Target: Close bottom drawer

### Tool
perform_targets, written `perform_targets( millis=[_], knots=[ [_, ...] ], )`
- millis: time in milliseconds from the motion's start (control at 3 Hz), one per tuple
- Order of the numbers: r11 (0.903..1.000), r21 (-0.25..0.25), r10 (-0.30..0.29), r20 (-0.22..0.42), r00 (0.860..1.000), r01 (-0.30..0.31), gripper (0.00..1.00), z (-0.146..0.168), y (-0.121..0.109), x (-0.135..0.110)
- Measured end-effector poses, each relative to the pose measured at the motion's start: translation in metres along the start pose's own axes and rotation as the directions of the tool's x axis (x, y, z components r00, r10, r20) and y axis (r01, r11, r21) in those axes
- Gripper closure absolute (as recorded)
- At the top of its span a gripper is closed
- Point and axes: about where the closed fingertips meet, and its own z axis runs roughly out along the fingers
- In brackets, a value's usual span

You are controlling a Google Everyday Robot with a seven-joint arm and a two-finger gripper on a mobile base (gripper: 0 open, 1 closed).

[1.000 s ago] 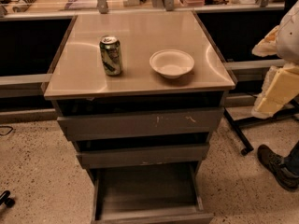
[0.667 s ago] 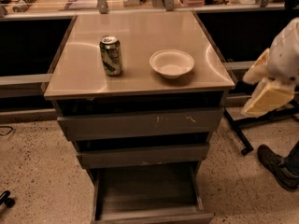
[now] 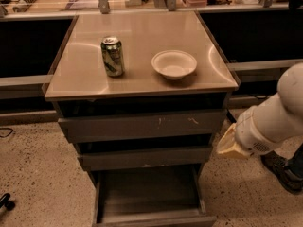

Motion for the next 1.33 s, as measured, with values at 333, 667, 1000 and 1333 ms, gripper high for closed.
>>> perform_targets(
  millis=[333,667,1000,1333],
  knots=[
    [0.9991,0.042,0.006,0.021,1.000,-0.007,1.00,0.021,-0.007,0.001],
    [0.9989,0.047,0.005,0.022,1.000,-0.006,1.00,0.019,-0.009,0.000],
    [0.9985,0.055,0.002,0.006,1.000,-0.003,1.00,0.026,-0.008,0.006],
    [0.9990,0.044,0.003,-0.015,1.000,-0.003,1.00,0.078,-0.002,0.040]
  ],
)
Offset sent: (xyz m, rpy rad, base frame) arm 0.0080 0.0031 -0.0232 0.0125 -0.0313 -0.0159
